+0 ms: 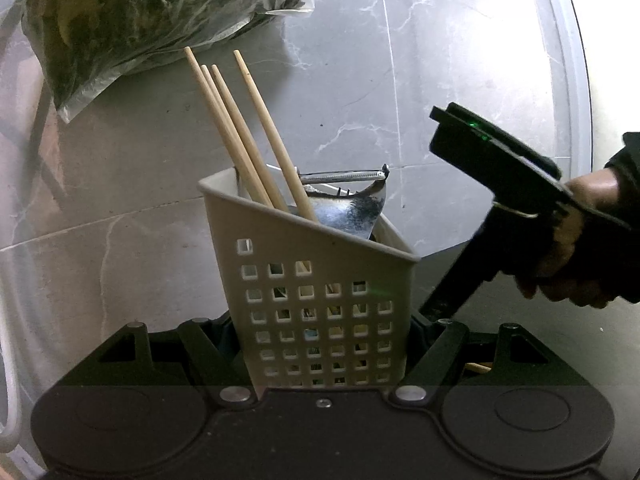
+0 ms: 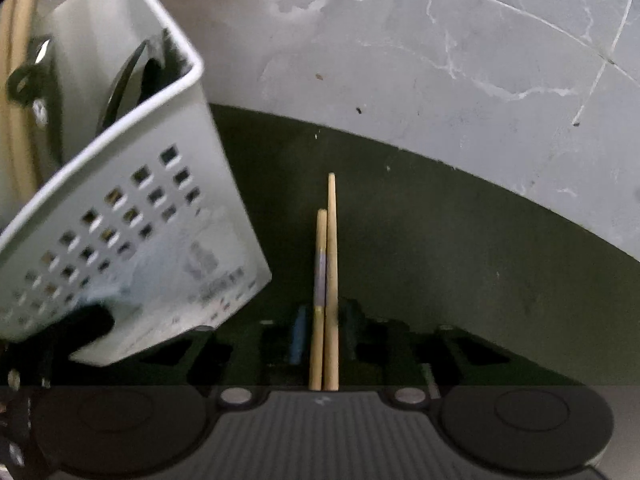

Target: Organize utensils

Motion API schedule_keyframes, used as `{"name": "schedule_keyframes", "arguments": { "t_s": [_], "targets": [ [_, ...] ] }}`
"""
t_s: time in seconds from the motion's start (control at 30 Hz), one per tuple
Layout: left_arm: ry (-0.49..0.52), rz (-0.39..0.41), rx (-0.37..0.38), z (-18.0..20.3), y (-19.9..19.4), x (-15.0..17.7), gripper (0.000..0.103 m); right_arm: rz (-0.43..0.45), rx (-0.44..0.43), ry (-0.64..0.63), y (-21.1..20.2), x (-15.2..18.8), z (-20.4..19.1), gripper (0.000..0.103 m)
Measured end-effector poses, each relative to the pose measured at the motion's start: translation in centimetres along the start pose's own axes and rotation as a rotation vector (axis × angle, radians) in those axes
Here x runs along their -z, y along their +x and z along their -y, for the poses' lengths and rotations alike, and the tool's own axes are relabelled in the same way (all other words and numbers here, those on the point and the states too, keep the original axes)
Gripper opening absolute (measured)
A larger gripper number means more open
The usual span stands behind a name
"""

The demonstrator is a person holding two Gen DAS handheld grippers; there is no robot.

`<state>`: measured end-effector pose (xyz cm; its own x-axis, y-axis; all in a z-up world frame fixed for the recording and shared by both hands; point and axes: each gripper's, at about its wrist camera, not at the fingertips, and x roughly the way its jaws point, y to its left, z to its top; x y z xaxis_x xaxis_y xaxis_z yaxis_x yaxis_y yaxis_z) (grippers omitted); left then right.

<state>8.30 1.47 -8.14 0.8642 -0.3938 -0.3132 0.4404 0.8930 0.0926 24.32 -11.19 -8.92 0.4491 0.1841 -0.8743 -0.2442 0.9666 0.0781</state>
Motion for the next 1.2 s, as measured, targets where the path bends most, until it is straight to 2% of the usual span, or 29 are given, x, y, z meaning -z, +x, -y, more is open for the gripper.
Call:
{"name": "schedule_keyframes", "arguments": {
  "t_s": [0.03,0.1,0.5,0.93,1.2],
  "targets": [
    [0.0,0.001,0.001,0.0,0.0,0.0,0.078,0.002,0.004,-0.001,0.3,-0.2,0.0,0.03],
    [-0.001,0.001,0.001,0.0,0.0,0.0,0.078,0.019,0.012,0.009,0.7,-0.4,0.1,0.013],
    [-0.003,0.001,-0.001,-0.1,0.1,0.0,0.077,0.118,-0.006,0.136,-0.4,2.5,2.0,0.011],
    [0.001,0.0,-0.004,0.0,0.1,-0.1,0.078,0.144,-0.023,0.184,-0.4,3.7,2.6,0.012],
    [0.001,0.0,-0.005,0.0,0.1,-0.1,0.077,0.25,-0.051,0.253,-2.0,4.5,2.7,0.012]
  ]
}}
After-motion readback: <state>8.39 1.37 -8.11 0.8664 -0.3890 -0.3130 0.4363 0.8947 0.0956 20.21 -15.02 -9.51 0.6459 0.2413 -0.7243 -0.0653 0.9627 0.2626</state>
